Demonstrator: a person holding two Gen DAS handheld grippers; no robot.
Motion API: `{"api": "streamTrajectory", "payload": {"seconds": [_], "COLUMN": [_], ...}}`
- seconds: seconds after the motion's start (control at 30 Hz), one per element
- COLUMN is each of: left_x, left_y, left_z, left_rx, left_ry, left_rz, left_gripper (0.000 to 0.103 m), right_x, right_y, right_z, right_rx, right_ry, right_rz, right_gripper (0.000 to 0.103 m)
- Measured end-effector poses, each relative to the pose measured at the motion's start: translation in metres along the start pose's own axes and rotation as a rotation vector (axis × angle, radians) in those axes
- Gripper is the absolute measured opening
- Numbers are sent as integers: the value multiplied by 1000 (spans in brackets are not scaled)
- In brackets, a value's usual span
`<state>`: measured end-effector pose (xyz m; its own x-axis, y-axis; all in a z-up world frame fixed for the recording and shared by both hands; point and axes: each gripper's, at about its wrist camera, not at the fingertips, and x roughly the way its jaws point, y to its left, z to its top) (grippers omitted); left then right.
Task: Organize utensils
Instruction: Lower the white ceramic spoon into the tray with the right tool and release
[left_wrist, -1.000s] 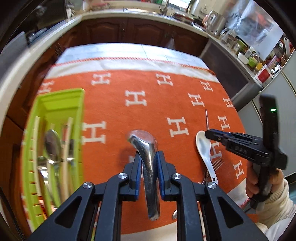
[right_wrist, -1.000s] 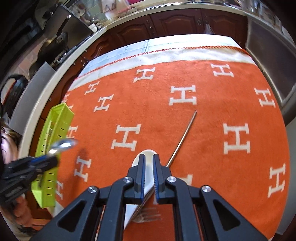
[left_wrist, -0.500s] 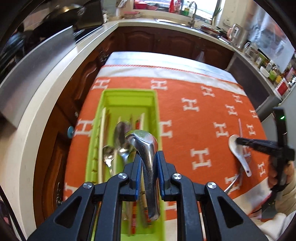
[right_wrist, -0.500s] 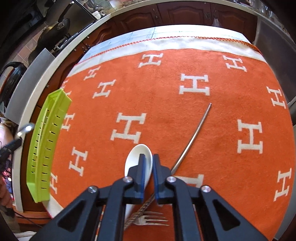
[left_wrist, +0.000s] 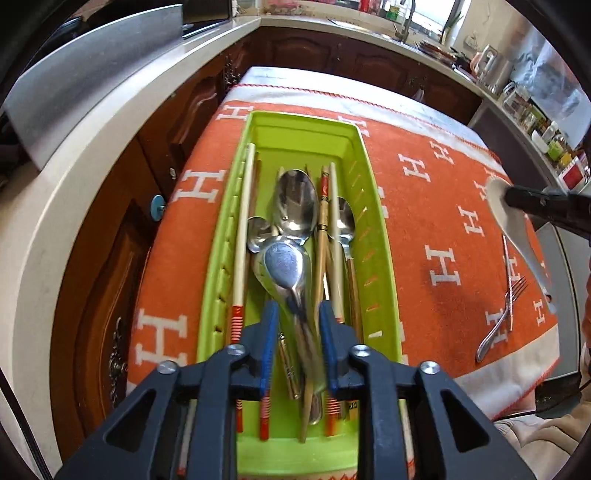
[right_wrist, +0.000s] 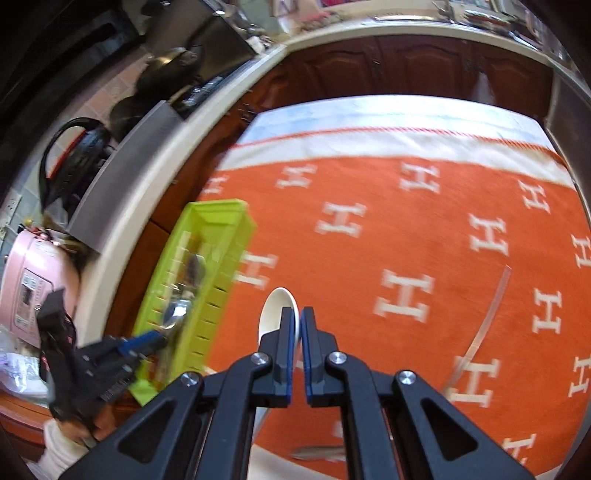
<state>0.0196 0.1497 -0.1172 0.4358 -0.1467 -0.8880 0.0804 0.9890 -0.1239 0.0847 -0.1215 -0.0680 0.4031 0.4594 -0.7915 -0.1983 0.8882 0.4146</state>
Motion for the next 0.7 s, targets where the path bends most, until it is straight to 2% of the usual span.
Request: {"api": "streamTrajectory", "payload": {"seconds": [0.17,0.33,0.43,0.5,0.7], "left_x": [-16,-30,-33,-32,-24], "left_y": [17,26,28,29,37], "left_z": [0,8,15,18,24], "left_rx": [-65,-119,-138,-150,-173], "left_ry": [-41,-86,-108,-114,-110], "left_rz": [6,82,159,190,208], "left_gripper": [30,31,39,40,40], "right_x": [18,45,63,73,102], "right_y": [47,77,87,93,104], "right_z": [15,25,30,32,34], "right_rx": [-46,-48,-43,-43,-62], "right_ry": [-15,-13,0,7,31], "right_rz": [-6,-33,-51,-66,-118], "right_gripper": [4,4,4,4,4]}}
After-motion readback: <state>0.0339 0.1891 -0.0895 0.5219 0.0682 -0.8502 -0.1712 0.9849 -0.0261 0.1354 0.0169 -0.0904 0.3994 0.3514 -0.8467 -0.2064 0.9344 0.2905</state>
